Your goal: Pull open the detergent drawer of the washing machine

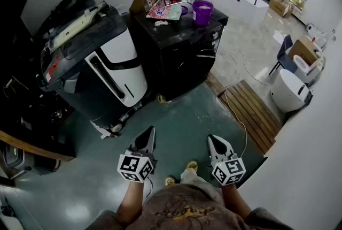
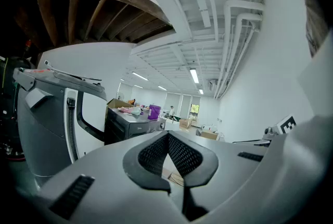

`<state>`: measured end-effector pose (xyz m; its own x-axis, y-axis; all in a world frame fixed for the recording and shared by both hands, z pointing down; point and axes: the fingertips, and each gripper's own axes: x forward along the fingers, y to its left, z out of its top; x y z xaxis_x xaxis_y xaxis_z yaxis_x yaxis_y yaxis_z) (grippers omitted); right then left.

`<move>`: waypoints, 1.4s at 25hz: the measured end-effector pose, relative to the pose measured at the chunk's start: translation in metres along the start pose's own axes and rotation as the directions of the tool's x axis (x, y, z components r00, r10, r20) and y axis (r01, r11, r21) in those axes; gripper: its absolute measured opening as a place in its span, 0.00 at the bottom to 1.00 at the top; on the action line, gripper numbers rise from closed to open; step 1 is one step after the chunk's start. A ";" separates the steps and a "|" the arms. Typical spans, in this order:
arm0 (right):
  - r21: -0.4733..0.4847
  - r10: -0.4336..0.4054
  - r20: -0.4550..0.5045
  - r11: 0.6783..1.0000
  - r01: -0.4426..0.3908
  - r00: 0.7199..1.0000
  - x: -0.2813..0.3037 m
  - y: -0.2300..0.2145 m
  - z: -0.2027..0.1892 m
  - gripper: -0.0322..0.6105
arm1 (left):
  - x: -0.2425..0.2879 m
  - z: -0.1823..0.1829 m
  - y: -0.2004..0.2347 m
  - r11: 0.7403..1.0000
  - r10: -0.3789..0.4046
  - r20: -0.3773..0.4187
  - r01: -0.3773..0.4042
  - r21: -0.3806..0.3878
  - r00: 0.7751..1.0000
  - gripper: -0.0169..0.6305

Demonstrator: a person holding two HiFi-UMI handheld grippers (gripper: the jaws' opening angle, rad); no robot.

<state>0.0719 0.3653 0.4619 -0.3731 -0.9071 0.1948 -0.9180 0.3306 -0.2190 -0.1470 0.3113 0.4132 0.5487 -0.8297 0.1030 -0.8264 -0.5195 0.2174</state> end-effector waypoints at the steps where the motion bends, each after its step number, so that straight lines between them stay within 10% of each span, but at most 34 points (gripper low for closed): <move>1: 0.000 0.002 0.001 1.000 -0.002 1.000 0.001 0.002 0.001 0.05 | -0.002 0.001 0.001 1.000 0.002 0.002 -0.002 0.001 1.000 0.06; 18: 0.026 -0.006 -0.025 1.000 0.007 1.000 0.008 0.032 -0.022 0.05 | -0.018 -0.015 0.004 0.998 -0.067 -0.026 0.067 0.001 0.997 0.06; 35: 0.037 0.060 -0.011 0.998 -0.059 0.998 0.143 -0.004 0.013 0.05 | 0.080 0.002 0.088 1.000 -0.002 -0.023 0.001 -0.017 1.000 0.06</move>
<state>0.0236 0.2309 0.4783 -0.4288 -0.8827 0.1923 -0.8887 0.3739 -0.2653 -0.1757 0.1989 0.4382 0.5529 -0.8239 0.1245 -0.8233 -0.5172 0.2338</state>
